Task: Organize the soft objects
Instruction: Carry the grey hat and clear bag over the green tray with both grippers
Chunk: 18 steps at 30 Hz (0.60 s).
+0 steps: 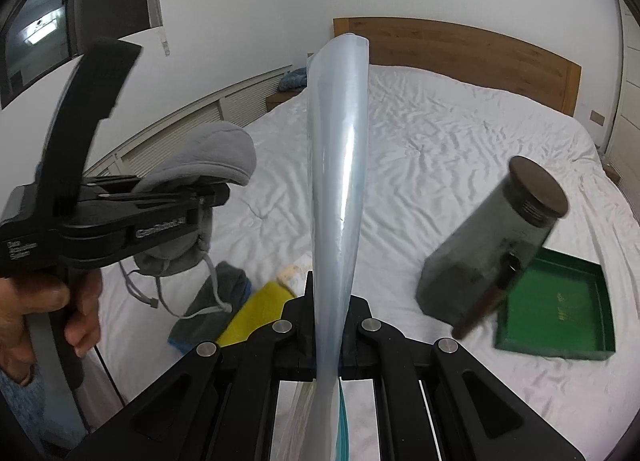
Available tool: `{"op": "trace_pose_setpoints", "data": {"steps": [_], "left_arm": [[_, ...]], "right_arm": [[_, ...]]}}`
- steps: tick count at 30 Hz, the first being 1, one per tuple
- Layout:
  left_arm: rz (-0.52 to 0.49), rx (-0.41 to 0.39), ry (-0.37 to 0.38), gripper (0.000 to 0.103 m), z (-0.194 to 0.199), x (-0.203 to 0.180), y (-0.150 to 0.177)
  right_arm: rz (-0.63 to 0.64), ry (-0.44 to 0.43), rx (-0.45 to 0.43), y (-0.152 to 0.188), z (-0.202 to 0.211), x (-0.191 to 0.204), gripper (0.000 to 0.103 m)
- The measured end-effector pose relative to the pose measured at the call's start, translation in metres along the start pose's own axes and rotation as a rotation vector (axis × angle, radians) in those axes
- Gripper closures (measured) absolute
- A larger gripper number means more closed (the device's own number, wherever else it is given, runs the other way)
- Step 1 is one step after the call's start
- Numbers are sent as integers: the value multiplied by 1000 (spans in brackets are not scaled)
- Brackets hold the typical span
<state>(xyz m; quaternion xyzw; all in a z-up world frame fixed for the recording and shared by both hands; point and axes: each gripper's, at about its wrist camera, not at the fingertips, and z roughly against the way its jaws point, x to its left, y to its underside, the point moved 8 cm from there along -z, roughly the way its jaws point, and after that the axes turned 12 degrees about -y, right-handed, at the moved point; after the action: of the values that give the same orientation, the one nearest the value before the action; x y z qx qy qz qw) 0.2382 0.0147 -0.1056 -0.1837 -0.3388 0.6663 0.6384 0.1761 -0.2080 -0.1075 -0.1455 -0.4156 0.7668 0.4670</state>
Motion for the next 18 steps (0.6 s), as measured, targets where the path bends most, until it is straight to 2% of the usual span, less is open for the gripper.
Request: {"op": "trace_pose_setpoints", "data": {"steps": [8, 14, 18], "left_arm": [[-55, -26, 90, 83, 49, -47, 20], [-144, -31, 168, 83, 76, -99, 38], [-203, -28, 208, 83, 86, -132, 47]], "right_arm": [[17, 18, 49, 43, 62, -21, 99], [-8, 65, 90, 80, 105, -47, 99], [-36, 93, 103, 91, 119, -61, 99]]}}
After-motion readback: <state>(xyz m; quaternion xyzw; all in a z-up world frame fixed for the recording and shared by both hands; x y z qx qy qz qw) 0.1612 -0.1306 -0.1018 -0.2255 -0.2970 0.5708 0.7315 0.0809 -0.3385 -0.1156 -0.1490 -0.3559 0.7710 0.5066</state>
